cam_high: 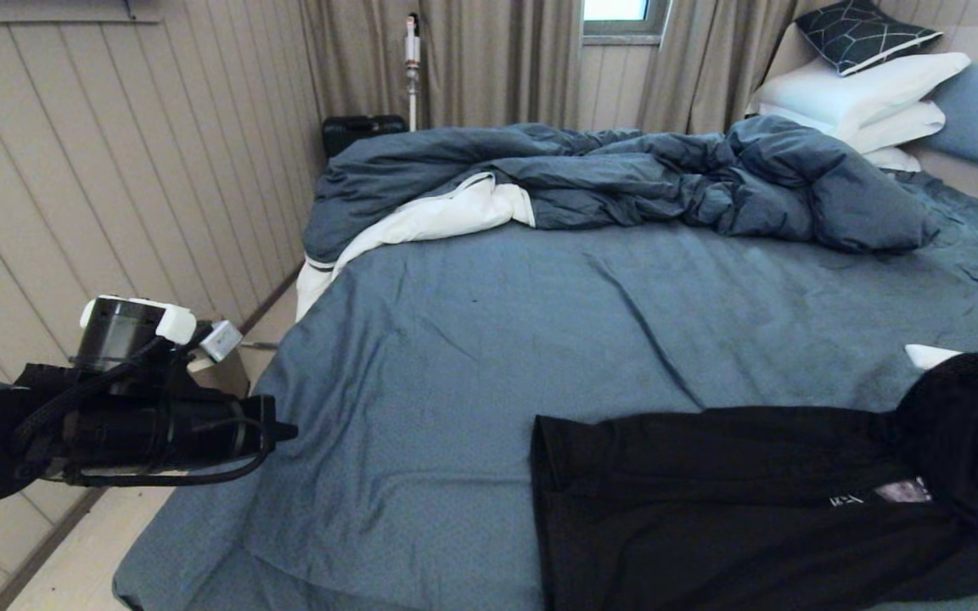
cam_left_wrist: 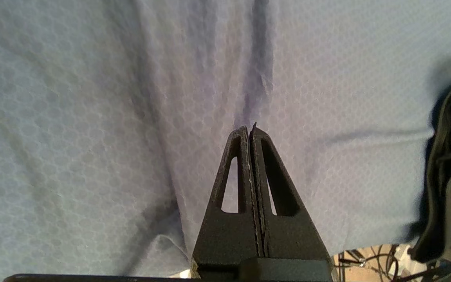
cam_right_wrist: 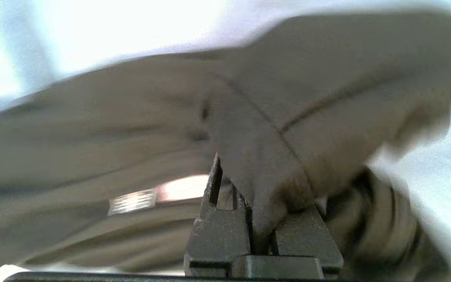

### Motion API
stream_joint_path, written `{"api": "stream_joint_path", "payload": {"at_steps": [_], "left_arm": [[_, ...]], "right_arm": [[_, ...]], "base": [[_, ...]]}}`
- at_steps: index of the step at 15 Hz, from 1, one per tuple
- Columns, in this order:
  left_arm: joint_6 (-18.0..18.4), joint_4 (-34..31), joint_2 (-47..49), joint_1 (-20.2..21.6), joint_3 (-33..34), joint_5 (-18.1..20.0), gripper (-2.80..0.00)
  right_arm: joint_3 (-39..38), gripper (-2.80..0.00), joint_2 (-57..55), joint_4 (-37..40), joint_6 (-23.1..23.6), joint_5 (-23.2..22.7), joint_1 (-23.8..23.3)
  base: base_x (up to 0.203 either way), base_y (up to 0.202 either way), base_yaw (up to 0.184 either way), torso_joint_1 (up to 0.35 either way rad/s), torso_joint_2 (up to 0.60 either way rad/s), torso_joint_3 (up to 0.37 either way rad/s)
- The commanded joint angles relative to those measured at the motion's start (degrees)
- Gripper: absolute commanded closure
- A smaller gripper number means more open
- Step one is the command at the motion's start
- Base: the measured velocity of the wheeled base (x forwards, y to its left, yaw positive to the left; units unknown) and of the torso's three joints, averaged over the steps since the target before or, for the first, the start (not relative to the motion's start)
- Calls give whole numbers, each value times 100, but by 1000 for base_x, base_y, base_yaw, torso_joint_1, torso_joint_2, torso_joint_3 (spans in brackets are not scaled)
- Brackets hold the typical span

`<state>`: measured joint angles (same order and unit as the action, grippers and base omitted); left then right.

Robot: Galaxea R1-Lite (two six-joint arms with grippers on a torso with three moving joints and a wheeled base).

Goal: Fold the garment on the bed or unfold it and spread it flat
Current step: Fold the black T-shirt

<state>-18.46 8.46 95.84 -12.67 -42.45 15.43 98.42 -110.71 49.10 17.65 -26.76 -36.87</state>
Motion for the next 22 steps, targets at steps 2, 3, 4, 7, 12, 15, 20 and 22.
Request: {"api": "stream_joint_path", "payload": {"at_steps": [2, 3, 4, 7, 12, 15, 20, 22], "left_arm": [[-9, 10, -39, -108, 59, -3, 0], [-9, 7, -48, -122, 61, -14, 0], [0, 7, -57, -122, 70, -14, 0], [0, 7, -57, -122, 79, -14, 0], [0, 7, -48, -122, 81, 12, 0], [0, 7, -48, -122, 86, 12, 0], [0, 7, 18, -123, 84, 21, 0], [0, 7, 49, -166, 88, 21, 0]], "right_arm": [[241, 0, 531, 376, -235, -34, 1284], [322, 0, 636, 474, -394, -36, 1796], [404, 0, 721, 556, -570, -28, 2365], [588, 0, 801, 771, -1017, 117, 3941], [784, 0, 253, 856, -1269, 713, 5401], [884, 0, -227, 860, -1273, 878, 5629], [1117, 0, -1080, 821, -1280, 1064, 6060], [1301, 0, -1328, 811, -1287, 1081, 6297]], "base": [[0, 0, 0, 0, 0, 0], [0, 0, 0, 0, 0, 0], [0, 0, 0, 0, 0, 0], [0, 0, 0, 0, 0, 0], [0, 0, 0, 0, 0, 0], [0, 0, 0, 0, 0, 0], [0, 0, 0, 0, 0, 0], [0, 0, 0, 0, 0, 0]]}}
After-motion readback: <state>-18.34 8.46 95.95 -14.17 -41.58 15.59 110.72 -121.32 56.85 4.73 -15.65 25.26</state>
